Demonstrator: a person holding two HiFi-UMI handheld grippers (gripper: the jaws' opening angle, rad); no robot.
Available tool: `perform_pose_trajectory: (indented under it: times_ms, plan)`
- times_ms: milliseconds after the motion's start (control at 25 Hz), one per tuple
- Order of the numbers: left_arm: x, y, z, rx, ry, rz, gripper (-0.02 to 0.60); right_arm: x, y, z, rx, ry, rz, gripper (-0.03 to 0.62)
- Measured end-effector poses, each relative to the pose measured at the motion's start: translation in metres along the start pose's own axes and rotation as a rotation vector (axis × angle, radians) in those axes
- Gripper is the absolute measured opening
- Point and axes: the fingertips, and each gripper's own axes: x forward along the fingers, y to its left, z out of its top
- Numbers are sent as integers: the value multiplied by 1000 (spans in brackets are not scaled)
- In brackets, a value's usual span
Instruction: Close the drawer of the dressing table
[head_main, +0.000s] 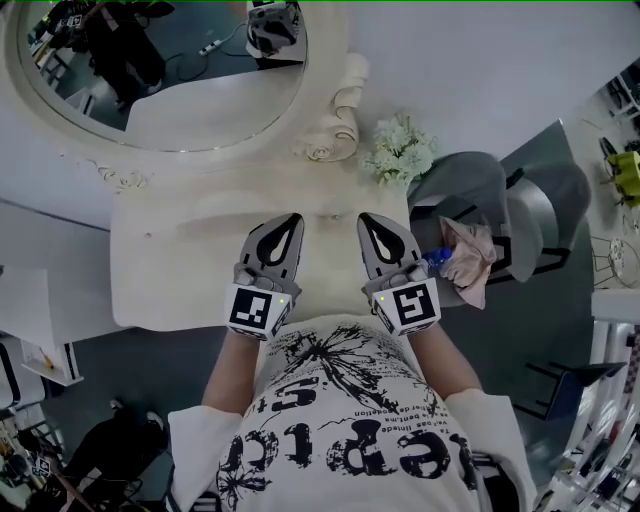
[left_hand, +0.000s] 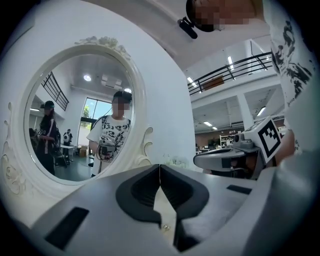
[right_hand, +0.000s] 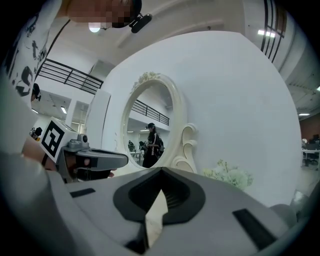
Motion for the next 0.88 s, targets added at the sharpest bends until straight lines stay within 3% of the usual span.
perform_pose_trajectory:
  times_ms: [400,600,880]
  plan:
    - [-5,3,5,-10,7,20,20,0,5,1,-1,1,5,16]
    - [-8,1,6,-5,9,22,18,-5,2,-1,51,-6,-9,15]
    - [-14,1,8,-11,11,29,19,-9,6,4,26,-7,-9,15]
